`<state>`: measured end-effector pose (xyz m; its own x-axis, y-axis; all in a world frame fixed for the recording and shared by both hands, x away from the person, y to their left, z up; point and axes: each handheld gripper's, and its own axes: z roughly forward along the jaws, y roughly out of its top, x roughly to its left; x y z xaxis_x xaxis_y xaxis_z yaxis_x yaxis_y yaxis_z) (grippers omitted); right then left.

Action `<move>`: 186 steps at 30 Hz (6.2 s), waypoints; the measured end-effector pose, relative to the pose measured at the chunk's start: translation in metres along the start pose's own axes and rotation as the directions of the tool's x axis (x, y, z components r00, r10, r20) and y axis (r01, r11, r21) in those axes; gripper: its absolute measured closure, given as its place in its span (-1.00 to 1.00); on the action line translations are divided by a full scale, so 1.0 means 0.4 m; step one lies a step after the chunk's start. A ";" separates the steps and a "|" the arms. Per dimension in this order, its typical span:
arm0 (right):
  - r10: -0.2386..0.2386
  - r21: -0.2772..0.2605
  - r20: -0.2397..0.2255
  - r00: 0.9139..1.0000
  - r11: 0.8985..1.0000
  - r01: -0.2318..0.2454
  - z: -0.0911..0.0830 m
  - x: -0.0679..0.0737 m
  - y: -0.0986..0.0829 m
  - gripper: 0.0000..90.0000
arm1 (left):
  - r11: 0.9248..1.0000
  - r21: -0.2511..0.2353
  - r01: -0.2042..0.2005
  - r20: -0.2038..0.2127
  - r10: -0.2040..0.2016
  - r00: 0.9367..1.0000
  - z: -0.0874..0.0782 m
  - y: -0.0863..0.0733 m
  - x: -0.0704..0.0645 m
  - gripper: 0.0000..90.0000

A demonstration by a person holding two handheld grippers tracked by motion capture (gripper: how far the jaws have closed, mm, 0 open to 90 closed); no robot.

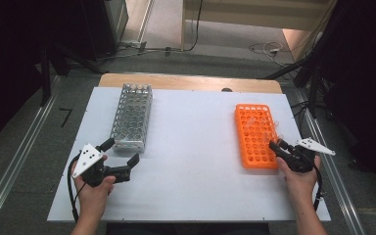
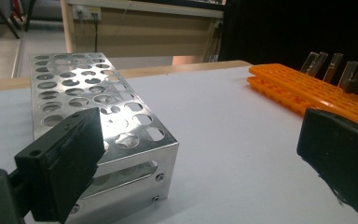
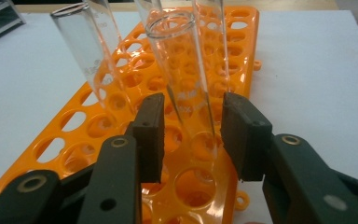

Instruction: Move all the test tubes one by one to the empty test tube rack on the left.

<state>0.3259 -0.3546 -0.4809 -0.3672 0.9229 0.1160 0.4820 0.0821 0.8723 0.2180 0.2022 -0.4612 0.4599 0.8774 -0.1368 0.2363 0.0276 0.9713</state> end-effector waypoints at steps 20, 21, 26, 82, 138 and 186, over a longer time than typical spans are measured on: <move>-0.022 -0.074 0.026 0.999 0.997 0.024 -0.038 0.002 0.023 0.64 | 1.000 0.011 0.001 -0.002 -0.001 1.000 0.002 0.003 -0.004 -0.96; -0.025 -0.079 0.023 0.999 0.997 0.026 -0.044 0.002 0.028 0.64 | 1.000 0.014 -0.002 -0.003 0.002 1.000 0.001 0.003 -0.004 -0.96; -0.044 -0.088 0.016 0.999 0.995 0.046 -0.081 0.018 0.057 0.64 | 1.000 0.011 -0.002 0.006 0.002 1.000 0.000 0.006 -0.005 -0.95; -0.354 -0.028 -0.523 0.775 0.916 0.400 -0.043 0.540 0.018 0.65 | 0.989 0.108 -0.100 0.352 0.056 0.934 0.097 0.062 -0.262 -0.14; -0.341 -0.090 -0.499 0.797 0.935 0.344 -0.101 0.404 0.023 -1.00 | 0.994 0.089 -0.059 0.276 0.032 0.961 0.128 0.137 -0.183 0.67; -0.238 -0.039 -0.372 0.897 0.970 0.241 -0.168 0.210 -0.048 -1.00 | 0.998 0.063 0.029 -0.091 -0.024 0.996 0.410 0.290 0.197 0.67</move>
<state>0.2322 -0.3040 -0.4561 -0.7403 0.6683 0.0733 0.3477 0.2873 0.8925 0.4220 0.1960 -0.3914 0.3741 0.9165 -0.1414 0.3028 0.0234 0.9528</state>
